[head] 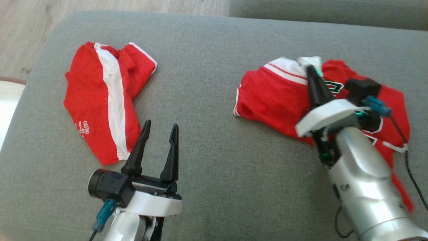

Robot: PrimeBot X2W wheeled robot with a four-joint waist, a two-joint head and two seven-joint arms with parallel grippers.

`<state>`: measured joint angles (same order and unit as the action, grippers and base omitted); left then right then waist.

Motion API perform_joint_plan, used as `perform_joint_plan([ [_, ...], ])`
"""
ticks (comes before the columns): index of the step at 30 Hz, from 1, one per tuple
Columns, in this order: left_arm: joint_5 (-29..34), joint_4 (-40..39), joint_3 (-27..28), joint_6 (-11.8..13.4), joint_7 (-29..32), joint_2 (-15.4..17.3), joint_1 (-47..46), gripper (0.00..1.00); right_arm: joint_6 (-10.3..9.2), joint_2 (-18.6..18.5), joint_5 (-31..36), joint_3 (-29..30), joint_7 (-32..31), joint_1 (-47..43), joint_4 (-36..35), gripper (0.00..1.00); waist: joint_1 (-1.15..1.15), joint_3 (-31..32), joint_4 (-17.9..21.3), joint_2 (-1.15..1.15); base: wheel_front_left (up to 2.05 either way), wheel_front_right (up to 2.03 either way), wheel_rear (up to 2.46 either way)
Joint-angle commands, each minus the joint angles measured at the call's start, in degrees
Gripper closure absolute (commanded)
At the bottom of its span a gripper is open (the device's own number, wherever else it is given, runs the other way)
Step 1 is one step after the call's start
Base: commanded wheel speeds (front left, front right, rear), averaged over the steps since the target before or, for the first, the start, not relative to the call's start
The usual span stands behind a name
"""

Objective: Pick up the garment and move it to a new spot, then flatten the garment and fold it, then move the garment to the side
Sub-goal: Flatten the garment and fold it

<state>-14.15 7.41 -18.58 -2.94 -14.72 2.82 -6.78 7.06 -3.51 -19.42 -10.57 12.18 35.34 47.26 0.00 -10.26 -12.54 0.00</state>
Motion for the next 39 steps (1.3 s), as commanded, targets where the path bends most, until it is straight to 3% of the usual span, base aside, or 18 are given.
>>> perform_joint_plan([
  [1,0.05,-1.39,1.81,0.33,-0.28,0.06,-1.31,0.00,0.43,0.63,-2.60,-5.10,1.16,0.70,-4.77,1.00,0.00,0.88,0.36,0.00,0.00,0.00,0.00],
  [10,0.18,-1.34,2.29,0.77,-0.28,0.06,-0.32,0.00,0.43,0.24,-10.77,-30.30,-1.71,-6.78,-19.05,1.00,0.00,3.97,0.99,0.00,0.00,0.00,0.00],
  [19,0.27,-0.80,2.60,0.95,-0.28,0.06,1.02,0.00,0.43,-2.82,-14.35,-53.69,-7.97,-7.48,-20.85,1.00,0.00,6.41,1.24,0.00,0.00,0.00,0.00],
  [20,0.27,-0.80,2.60,0.95,-0.28,0.06,1.02,0.00,0.43,-2.82,-14.35,-53.69,-7.97,-7.48,-20.85,1.00,0.00,6.41,1.24,0.00,0.00,0.00,0.00],
  [21,0.30,-0.73,2.83,1.03,-0.28,0.06,1.29,0.00,0.43,-3.94,-14.31,-58.39,-9.01,-6.56,-20.19,0.28,0.00,6.73,1.48,0.00,0.00,0.00,0.00],
  [22,0.26,-0.68,2.93,1.08,-0.28,0.06,1.40,0.00,0.43,-4.33,-14.64,-59.64,-9.50,-6.41,-19.64,0.00,0.00,6.90,1.59,0.00,0.00,0.00,0.00],
  [23,0.22,-0.63,3.02,1.13,-0.28,0.06,1.52,0.00,0.43,-4.62,-14.86,-60.46,-9.65,-6.29,-19.19,0.00,0.00,7.09,1.72,0.00,0.00,0.00,0.00],
  [27,0.08,-0.81,3.63,1.39,-0.28,0.06,1.94,0.00,0.43,-5.19,-17.18,-60.04,-7.36,-6.15,-17.70,0.00,0.00,7.59,2.74,0.00,0.00,0.00,0.00],
  [31,0.06,-1.34,4.51,1.60,-0.28,0.06,2.39,0.00,0.43,-5.61,-18.66,-55.06,-3.65,-5.96,-16.70,0.00,0.00,7.78,4.68,0.00,0.00,0.00,0.00],
  [35,0.09,-1.87,5.28,1.61,-0.28,0.06,2.70,0.00,0.43,-6.55,-18.24,-47.32,0.04,-6.61,-16.90,0.00,0.00,7.99,6.81,0.00,0.00,0.00,0.00],
  [39,0.16,-2.55,5.60,1.56,-0.28,0.06,2.58,0.00,0.43,-7.72,-14.91,-35.47,2.07,-9.03,-17.58,0.00,0.00,7.98,8.49,0.00,0.00,0.00,0.00],
])
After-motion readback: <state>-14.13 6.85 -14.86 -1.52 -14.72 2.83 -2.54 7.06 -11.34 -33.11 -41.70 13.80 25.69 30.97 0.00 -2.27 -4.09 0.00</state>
